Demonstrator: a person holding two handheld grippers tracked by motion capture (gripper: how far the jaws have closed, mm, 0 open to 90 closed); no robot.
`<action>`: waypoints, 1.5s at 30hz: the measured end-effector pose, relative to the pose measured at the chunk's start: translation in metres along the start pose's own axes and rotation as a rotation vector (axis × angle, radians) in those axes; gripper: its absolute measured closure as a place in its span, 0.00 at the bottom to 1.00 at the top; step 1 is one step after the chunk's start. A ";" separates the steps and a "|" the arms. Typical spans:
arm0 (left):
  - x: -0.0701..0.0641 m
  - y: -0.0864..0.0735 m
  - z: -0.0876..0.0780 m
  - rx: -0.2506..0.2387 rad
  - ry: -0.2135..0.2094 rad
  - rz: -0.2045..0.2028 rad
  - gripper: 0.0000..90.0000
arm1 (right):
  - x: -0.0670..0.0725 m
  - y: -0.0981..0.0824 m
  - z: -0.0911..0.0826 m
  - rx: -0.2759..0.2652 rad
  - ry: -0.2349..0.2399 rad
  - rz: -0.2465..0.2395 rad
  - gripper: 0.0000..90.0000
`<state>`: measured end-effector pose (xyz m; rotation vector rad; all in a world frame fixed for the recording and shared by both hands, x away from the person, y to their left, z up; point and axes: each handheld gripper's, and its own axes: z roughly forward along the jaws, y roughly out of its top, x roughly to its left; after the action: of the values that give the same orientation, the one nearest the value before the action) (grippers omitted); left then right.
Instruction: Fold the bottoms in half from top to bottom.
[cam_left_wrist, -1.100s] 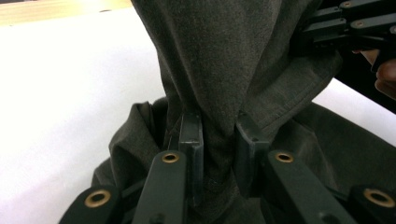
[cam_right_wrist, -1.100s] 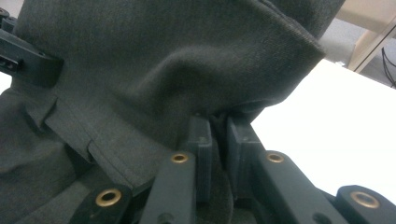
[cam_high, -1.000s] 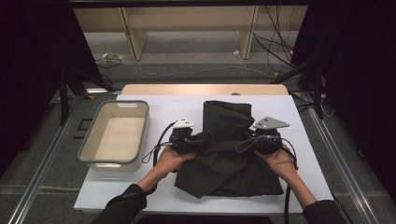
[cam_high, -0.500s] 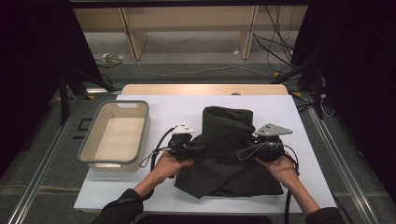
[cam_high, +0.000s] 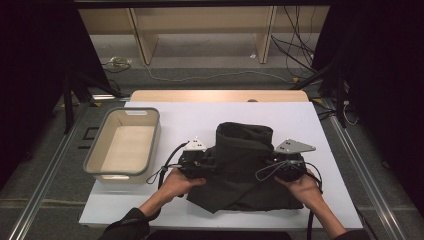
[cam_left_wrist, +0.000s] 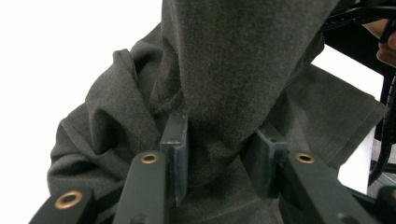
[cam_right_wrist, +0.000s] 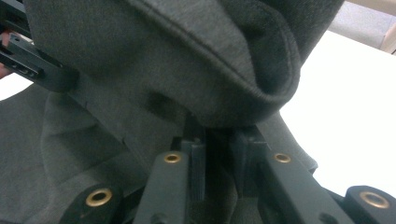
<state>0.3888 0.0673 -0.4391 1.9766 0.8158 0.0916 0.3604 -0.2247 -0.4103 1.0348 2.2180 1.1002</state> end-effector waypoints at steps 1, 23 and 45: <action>0.000 -0.001 -0.001 0.003 -0.001 0.001 0.68 | 0.000 0.000 -0.001 0.001 0.002 -0.002 0.85; -0.002 -0.004 -0.015 0.051 -0.048 -0.040 0.46 | 0.013 -0.010 -0.010 0.010 -0.004 -0.048 0.88; 0.017 0.043 -0.018 -0.024 0.058 -0.187 0.78 | 0.013 -0.011 -0.012 0.007 -0.014 -0.038 0.89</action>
<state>0.4167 0.0772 -0.3993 1.8727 1.0282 0.0486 0.3396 -0.2246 -0.4136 0.9957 2.2222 1.0664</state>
